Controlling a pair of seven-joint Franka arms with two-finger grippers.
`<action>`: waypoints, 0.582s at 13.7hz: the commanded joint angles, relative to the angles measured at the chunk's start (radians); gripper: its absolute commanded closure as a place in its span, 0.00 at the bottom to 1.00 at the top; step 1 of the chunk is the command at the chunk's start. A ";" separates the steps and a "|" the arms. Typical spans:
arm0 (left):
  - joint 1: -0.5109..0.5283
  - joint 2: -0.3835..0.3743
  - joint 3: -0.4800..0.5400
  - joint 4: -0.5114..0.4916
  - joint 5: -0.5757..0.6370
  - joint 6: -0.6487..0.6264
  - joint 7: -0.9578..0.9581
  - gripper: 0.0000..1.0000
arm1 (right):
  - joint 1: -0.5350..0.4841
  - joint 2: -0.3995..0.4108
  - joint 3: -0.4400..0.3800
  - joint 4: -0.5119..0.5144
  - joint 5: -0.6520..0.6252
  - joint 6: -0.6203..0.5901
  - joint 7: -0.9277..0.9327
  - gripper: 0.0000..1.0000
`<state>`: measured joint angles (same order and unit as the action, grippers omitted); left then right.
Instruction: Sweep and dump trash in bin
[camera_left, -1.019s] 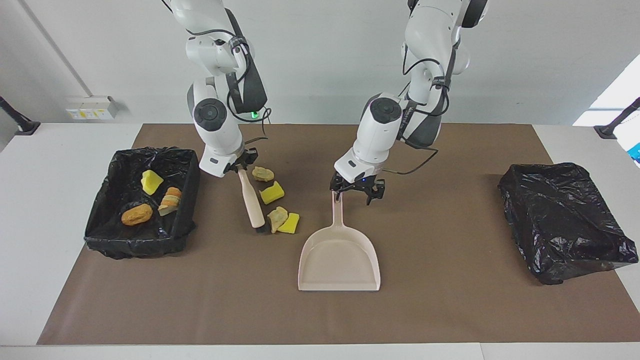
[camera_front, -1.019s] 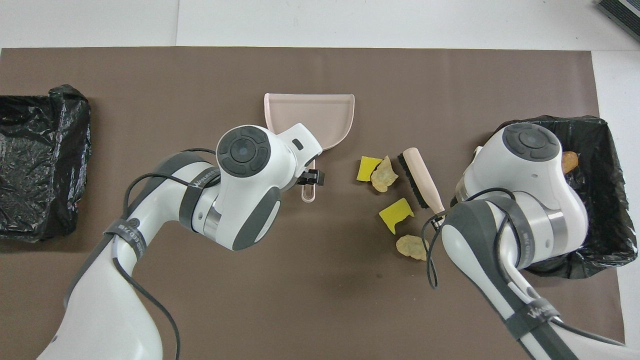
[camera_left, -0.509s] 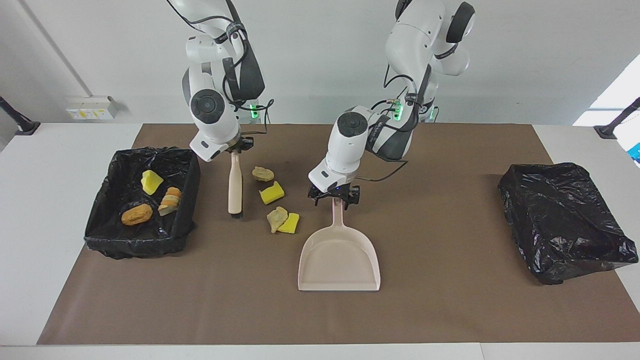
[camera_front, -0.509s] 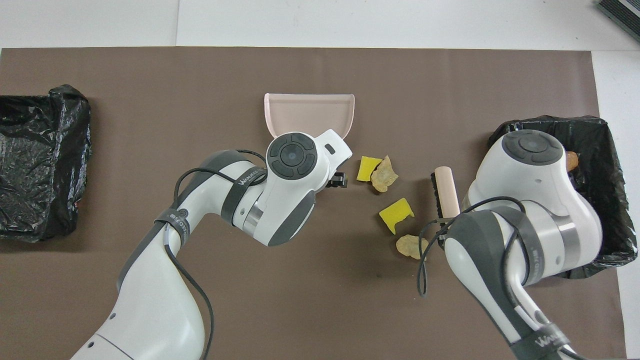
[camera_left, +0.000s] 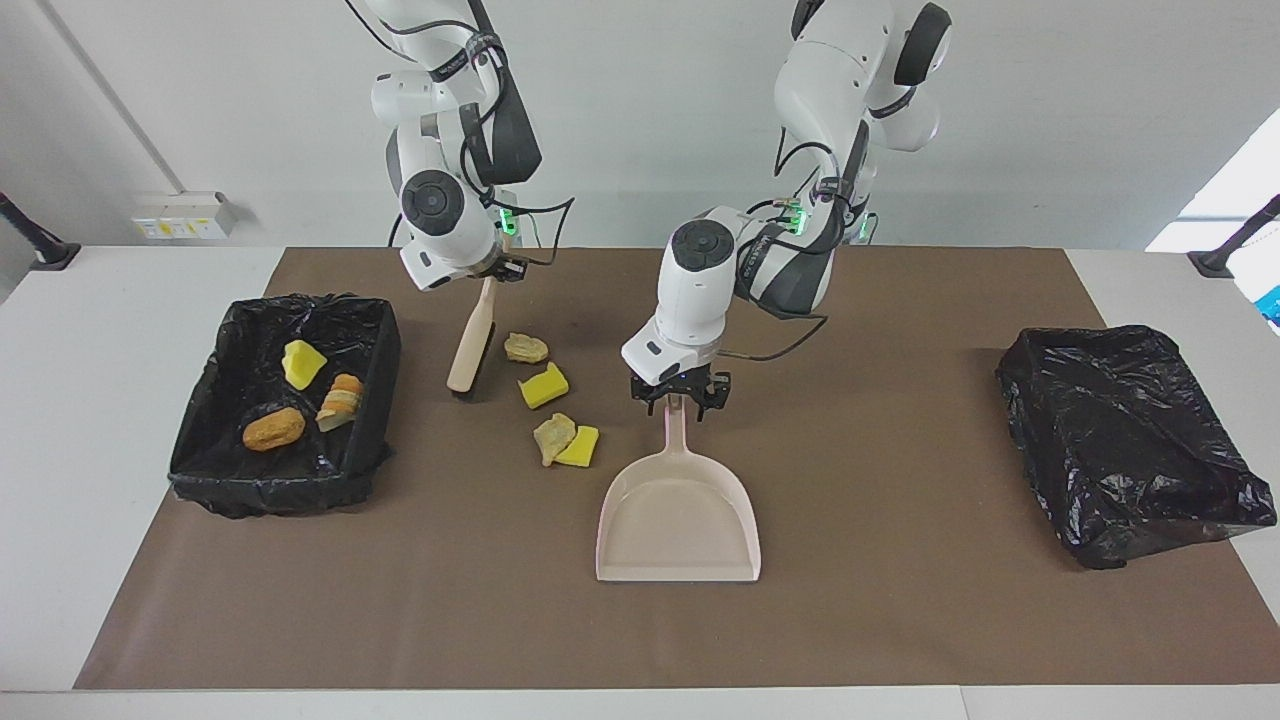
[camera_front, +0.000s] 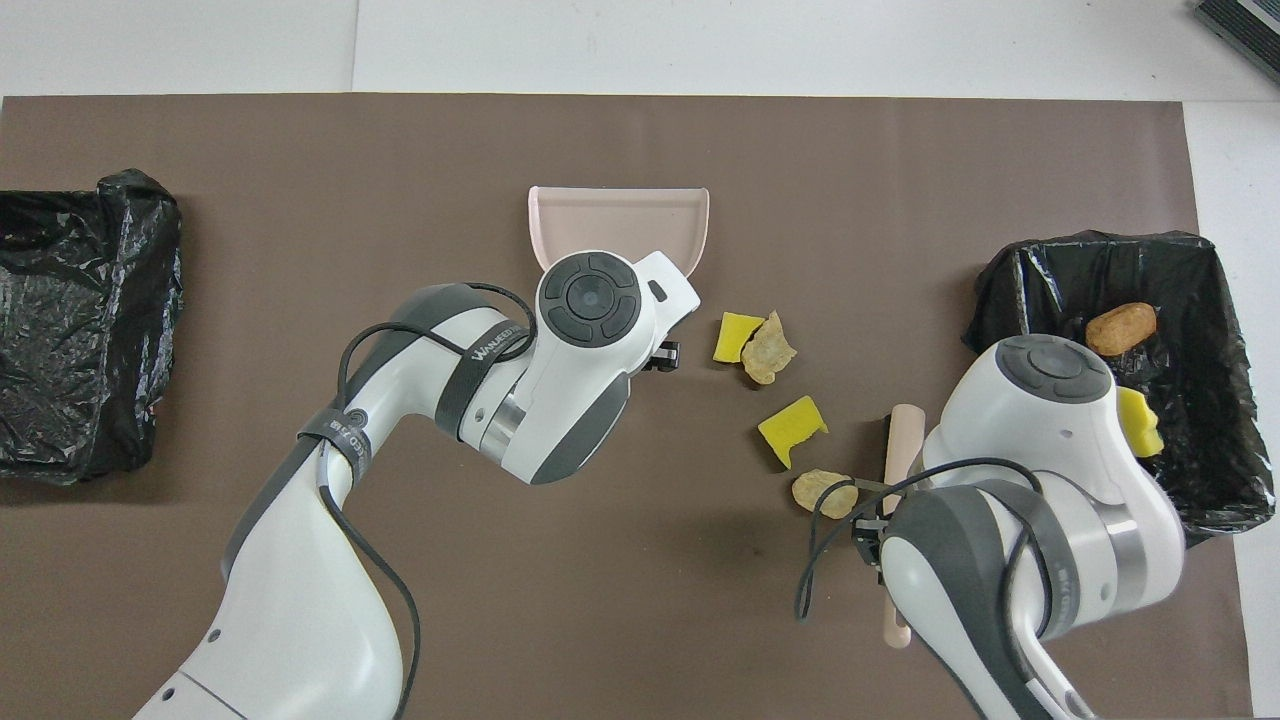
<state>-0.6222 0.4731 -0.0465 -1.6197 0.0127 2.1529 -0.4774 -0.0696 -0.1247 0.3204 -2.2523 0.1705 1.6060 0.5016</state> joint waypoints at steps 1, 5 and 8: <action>-0.002 -0.005 0.005 0.011 0.007 -0.047 -0.012 1.00 | 0.004 -0.125 0.003 -0.137 0.096 0.049 0.032 1.00; 0.025 -0.039 0.011 0.018 0.004 -0.129 0.034 1.00 | 0.054 -0.131 0.003 -0.170 0.206 0.187 0.069 1.00; 0.099 -0.044 -0.009 0.053 -0.016 -0.238 0.135 1.00 | 0.083 -0.089 0.003 -0.152 0.245 0.261 0.078 1.00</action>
<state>-0.5631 0.4467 -0.0407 -1.5944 0.0102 1.9794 -0.4153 0.0067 -0.2287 0.3217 -2.4076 0.3755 1.8237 0.5580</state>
